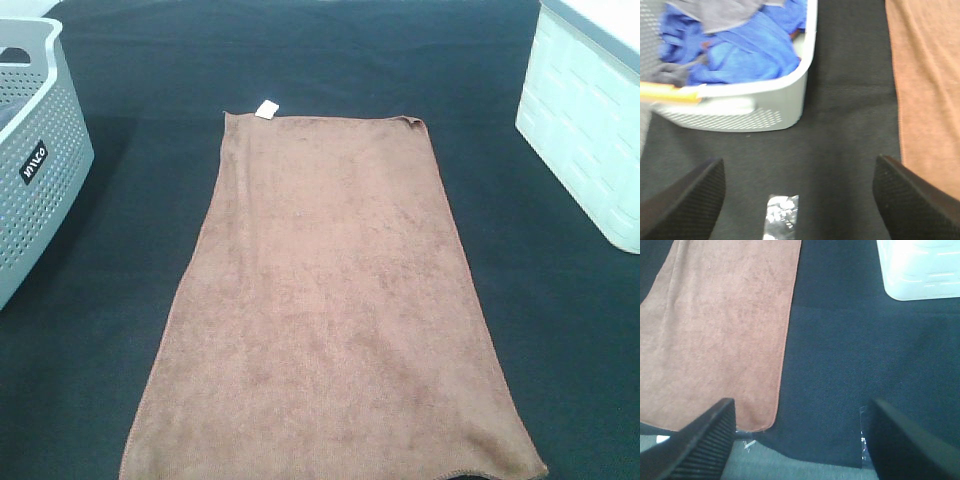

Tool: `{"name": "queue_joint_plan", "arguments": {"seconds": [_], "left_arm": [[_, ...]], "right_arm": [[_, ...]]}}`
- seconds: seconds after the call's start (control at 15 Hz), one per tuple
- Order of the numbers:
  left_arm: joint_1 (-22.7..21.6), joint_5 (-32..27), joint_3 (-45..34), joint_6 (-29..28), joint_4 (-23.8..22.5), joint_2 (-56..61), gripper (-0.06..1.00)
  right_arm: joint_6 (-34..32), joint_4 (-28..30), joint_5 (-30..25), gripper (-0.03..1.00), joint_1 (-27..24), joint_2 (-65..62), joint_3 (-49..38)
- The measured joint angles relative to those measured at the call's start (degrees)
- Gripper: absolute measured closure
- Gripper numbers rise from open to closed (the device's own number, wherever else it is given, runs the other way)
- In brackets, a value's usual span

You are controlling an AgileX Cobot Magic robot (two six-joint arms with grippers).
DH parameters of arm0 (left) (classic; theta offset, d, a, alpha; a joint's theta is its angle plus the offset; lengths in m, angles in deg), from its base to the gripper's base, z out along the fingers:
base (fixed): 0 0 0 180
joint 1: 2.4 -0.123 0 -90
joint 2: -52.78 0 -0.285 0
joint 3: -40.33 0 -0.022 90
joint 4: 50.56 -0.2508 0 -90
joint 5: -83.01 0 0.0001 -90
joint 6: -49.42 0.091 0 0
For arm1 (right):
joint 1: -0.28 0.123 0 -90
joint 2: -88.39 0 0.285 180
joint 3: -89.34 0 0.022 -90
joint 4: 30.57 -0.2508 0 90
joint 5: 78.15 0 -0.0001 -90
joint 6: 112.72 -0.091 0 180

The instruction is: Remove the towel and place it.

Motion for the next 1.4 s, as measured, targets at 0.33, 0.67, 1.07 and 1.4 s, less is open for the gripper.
{"name": "queue_joint_plan", "arguments": {"seconds": [0.33,0.67,1.07,1.4], "left_arm": [[0.0,0.1,-14.3,0.0,-1.6,27.2,0.18],[0.0,0.3,-20.1,3.0,-0.7,36.5,0.18],[0.0,1.4,-20.7,4.8,0.6,36.5,0.18],[0.0,1.4,-20.7,3.4,0.9,36.5,0.18]], "right_arm": [[1.7,0.3,4.0,0.30,0.0,-15.5,-10.1],[2.2,0.6,3.4,0.30,0.0,-24.9,-15.3],[3.3,1.2,7.5,0.30,0.0,-24.8,-17.6],[3.3,1.2,7.5,0.30,0.0,-24.8,-17.6]]}}
